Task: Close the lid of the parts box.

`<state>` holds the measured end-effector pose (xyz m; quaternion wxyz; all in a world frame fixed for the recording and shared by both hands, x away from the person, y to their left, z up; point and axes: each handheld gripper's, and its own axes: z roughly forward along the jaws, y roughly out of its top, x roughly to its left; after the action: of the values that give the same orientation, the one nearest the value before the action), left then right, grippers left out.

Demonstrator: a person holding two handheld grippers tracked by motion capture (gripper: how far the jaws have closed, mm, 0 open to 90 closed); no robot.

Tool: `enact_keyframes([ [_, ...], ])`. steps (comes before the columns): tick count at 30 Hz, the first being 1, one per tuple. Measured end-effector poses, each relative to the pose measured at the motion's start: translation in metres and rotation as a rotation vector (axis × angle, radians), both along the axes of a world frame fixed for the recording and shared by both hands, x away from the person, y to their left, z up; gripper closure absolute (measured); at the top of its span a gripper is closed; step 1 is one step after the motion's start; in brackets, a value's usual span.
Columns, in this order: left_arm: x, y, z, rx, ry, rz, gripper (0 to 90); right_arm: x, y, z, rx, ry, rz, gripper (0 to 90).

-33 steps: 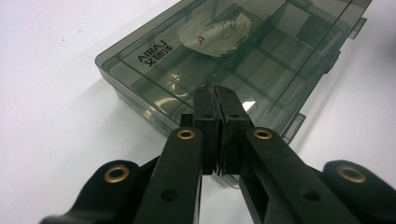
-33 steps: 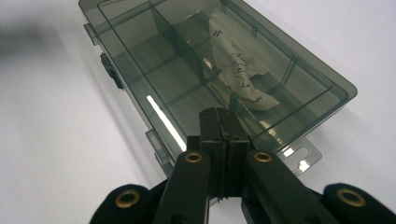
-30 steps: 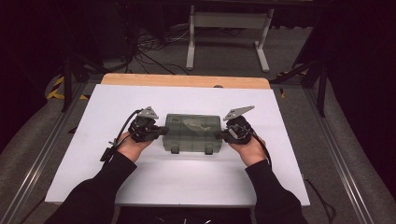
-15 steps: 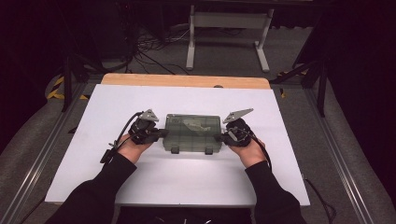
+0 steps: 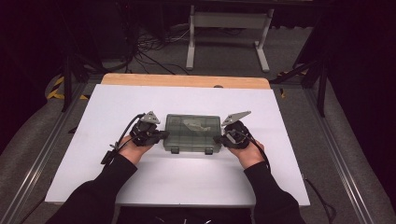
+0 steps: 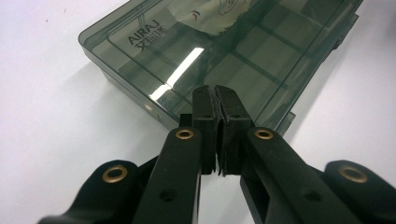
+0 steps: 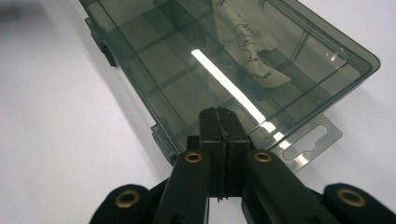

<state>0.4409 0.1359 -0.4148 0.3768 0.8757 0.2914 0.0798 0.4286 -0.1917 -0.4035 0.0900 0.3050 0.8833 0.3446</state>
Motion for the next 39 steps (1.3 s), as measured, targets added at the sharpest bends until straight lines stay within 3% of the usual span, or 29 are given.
enact_keyframes([
  [13, -0.001, 0.000, 0.001, 0.000, -0.009, -0.001, 86.5, -0.001, 0.000, 0.000, 0.006, -0.002, 0.000, 89.0],
  [21, -0.007, 0.006, 0.009, -0.039, -0.049, 0.010, 82.5, -0.005, -0.005, 0.008, 0.044, -0.035, -0.003, 86.0],
  [25, -0.010, 0.010, 0.014, -0.071, -0.055, 0.006, 73.8, -0.010, -0.006, 0.012, 0.061, -0.063, 0.003, 80.5],
  [26, -0.011, 0.012, 0.015, -0.076, -0.078, 0.008, 65.8, -0.014, -0.007, 0.016, 0.077, -0.090, 0.012, 74.8],
  [28, -0.013, 0.014, 0.017, -0.083, -0.071, 0.009, 58.6, -0.015, -0.007, 0.017, 0.082, -0.102, 0.010, 69.5],
  [29, -0.016, 0.018, 0.018, -0.105, -0.081, 0.011, 58.6, -0.017, -0.009, 0.019, 0.093, -0.117, 0.004, 61.8],
  [30, -0.017, 0.020, 0.018, -0.109, -0.092, 0.014, 48.6, -0.022, -0.012, 0.022, 0.128, -0.155, -0.009, 49.0],
  [33, -0.025, 0.031, 0.019, -0.152, -0.108, 0.031, 41.4, -0.027, -0.017, 0.025, 0.153, -0.186, -0.012, 41.3],
  [39, -0.042, 0.056, 0.022, -0.212, -0.206, 0.059, 22.9, -0.037, -0.025, 0.027, 0.212, -0.239, -0.011, 28.5],
])
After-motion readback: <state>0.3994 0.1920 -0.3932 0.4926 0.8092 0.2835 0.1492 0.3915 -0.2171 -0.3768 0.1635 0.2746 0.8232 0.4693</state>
